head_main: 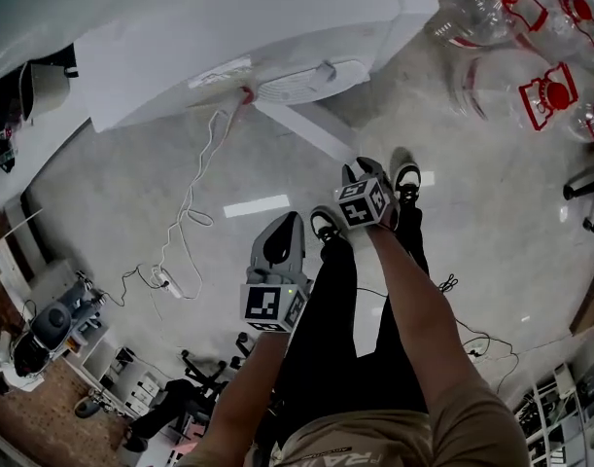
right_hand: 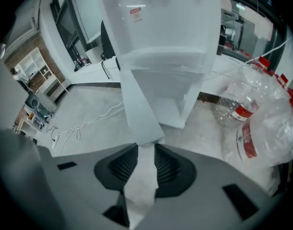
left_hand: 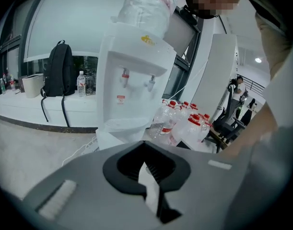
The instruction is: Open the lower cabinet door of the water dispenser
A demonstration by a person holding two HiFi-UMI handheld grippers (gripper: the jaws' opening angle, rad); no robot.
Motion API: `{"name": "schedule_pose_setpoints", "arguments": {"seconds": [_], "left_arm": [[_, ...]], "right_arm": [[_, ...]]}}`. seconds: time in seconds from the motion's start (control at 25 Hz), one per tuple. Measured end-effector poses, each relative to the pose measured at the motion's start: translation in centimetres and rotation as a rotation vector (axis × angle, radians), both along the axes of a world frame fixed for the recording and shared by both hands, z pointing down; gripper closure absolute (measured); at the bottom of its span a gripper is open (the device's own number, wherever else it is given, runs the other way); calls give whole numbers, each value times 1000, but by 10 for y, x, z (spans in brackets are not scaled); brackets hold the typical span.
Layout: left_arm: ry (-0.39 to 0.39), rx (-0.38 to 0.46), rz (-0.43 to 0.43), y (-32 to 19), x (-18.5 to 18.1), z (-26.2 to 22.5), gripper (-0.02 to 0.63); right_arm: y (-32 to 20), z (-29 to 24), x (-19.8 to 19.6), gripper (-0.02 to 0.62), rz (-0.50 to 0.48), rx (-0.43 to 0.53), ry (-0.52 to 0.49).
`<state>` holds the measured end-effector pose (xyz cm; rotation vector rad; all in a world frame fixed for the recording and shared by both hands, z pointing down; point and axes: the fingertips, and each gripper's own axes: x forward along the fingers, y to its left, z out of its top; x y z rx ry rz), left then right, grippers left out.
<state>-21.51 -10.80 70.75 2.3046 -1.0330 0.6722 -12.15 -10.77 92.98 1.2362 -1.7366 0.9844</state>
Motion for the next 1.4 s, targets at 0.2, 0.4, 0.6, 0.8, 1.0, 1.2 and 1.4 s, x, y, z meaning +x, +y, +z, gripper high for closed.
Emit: {"name": "schedule_pose_setpoints", "arguments": {"seconds": [0.2,0.4,0.6,0.8,1.0,1.2,1.4], "left_arm": [[0,-10,0,13,-40,8,604],[13,10,12,20,-70,1,604],[-1,12,-11,25,-106,3,604],[-3,-7,-94,28,-132,6,604],[28,11,-125,21,-139,-2,604],[47,2,-140,24,-146,-6,604],[53,16,-104,32,-146,-29,604]], "right_arm": [[23,0,-50,488,6,-14,-16],[38,1,-98,493,-23,-50,-38],[43,-2,-150,512,-111,-55,-75],[45,-11,-189,541,-247,-19,-83],[22,-38,-216,548,-322,59,-133],[35,-63,-210,548,-300,76,-153],[61,-92,-178,584,-246,61,-135]]}}
